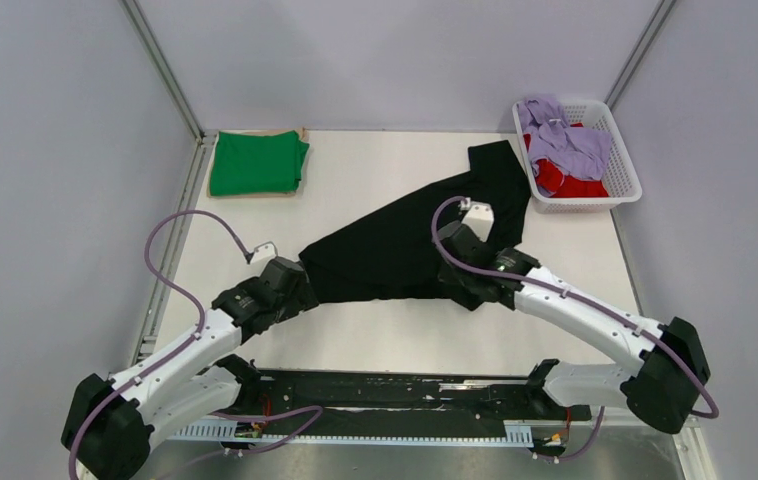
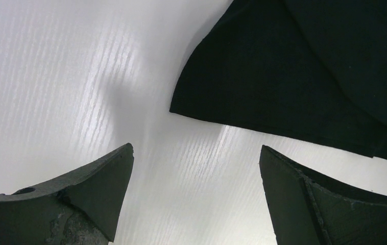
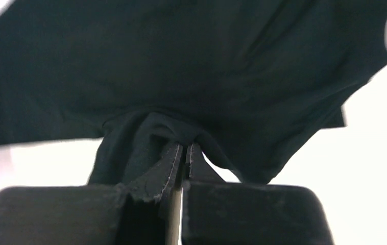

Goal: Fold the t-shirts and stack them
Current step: Flatten out the tshirt

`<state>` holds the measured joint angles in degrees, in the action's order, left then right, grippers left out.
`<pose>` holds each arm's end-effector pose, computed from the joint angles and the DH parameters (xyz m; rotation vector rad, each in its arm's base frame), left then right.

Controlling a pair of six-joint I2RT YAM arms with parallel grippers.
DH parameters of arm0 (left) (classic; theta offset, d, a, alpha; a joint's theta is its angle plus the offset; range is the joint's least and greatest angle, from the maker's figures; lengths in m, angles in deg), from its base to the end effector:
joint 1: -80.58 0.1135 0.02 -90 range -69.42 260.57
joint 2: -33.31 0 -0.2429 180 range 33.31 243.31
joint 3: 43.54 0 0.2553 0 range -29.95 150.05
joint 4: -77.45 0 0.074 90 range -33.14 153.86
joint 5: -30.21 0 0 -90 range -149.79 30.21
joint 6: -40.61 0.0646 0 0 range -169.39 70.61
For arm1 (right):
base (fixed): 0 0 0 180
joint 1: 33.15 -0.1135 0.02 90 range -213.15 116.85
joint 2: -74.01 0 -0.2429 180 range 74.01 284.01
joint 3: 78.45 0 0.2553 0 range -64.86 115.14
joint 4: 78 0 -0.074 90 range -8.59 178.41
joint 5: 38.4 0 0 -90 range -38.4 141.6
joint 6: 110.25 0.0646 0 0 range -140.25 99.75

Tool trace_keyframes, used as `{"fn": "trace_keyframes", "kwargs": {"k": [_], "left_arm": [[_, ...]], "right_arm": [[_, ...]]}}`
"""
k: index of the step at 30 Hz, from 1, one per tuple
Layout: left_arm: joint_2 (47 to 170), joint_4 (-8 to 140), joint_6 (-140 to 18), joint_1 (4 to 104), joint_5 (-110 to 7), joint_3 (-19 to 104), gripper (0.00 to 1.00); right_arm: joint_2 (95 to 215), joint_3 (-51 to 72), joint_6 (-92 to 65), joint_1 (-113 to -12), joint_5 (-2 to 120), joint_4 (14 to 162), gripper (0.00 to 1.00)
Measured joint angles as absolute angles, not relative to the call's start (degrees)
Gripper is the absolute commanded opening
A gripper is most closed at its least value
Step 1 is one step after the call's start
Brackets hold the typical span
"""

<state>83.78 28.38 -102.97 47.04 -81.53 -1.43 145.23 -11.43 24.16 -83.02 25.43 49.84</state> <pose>0.1717 -0.0851 0.1508 -0.5668 2.4106 -0.1537 0.1955 0.1877 0.2149 0.0545 2.4198 0.1533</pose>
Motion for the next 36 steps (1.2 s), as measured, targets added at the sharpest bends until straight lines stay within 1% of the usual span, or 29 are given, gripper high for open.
{"fn": "trace_keyframes", "kwargs": {"k": [6, 11, 18, 21, 27, 36], "left_arm": [[87.43, 31.50, -103.04, 47.28, -79.74, -2.55, 0.90], [90.65, 34.67, -102.86, 48.65, -78.71, -2.61, 0.83], [95.13, 40.57, -102.47, 49.22, -77.09, -3.57, 0.71], [97.18, 41.71, -102.05, 49.27, -77.51, -2.79, 0.69], [99.02, 42.45, -101.88, 49.33, -78.25, -1.80, 0.71], [103.02, 44.53, -101.92, 49.42, -79.39, 0.21, 0.71]], "right_arm": [[140.49, -11.47, 21.03, -71.32, 23.55, 52.73, 0.00], [137.98, -11.58, 18.71, -64.74, 23.46, 53.95, 0.00], [136.69, -11.63, 16.27, -61.38, 24.73, 55.64, 0.00], [136.69, -11.74, 15.74, -61.01, 25.17, 56.18, 0.00], [136.18, -12.72, 14.91, -59.06, 25.38, 56.53, 0.00], [131.03, -12.96, 12.77, -53.33, 25.56, 56.55, 0.00]]}}
